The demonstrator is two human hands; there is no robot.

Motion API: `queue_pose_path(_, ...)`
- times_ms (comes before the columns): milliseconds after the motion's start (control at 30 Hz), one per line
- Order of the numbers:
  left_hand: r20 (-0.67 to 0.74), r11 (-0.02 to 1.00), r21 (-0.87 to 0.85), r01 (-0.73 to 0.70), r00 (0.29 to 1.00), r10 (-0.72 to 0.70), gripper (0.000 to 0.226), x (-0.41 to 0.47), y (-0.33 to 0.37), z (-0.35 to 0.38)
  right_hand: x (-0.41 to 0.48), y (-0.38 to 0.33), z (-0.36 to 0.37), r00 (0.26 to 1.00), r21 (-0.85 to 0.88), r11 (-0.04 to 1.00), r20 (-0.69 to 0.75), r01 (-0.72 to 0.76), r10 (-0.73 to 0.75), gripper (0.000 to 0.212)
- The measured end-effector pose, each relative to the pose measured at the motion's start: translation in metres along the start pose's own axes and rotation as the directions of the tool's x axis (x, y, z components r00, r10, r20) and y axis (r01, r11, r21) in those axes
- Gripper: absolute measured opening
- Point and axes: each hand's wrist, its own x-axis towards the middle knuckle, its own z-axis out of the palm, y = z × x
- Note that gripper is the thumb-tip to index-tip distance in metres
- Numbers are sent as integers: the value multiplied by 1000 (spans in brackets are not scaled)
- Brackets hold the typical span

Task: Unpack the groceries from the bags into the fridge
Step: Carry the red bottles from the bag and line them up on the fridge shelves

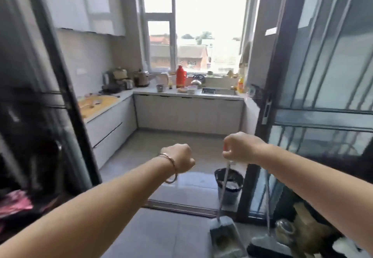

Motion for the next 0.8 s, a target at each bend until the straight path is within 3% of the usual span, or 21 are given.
queue_pose_path(100, 23, 978, -29, 209, 978, -208, 20, -62, -119, 9, 19, -117, 30, 986, -19, 987, 58, 157, -156, 28)
queue_pose_path(267, 8, 872, -31, 489, 872, -489, 29, -175, -279, 15, 26, -302, 71, 909, 44, 921, 145, 388, -390, 20)
queue_pose_path(367, 20, 766, -77, 638, 769, -639, 30, -249, -360, 12, 26, -415, 87, 814, 30, 829, 169, 559, -555, 23)
queue_pose_path(533, 31, 522, -162, 838, 533, -846, 28, -369, -475, 14, 12, -608, 109, 540, 57, 576, 280, 816, -793, 29)
queue_pose_path(667, 31, 378, -154, 913, 387, -921, 31, -438, -543, 14, 2, -728, 131, 369, 72, 400, 266, 914, -891, 27)
queue_pose_path(800, 19, 238, -109, 965, 242, -970, 34, -491, -623, 3, -3, -838, 147, 250, 66, 272, 237, 960, -939, 26)
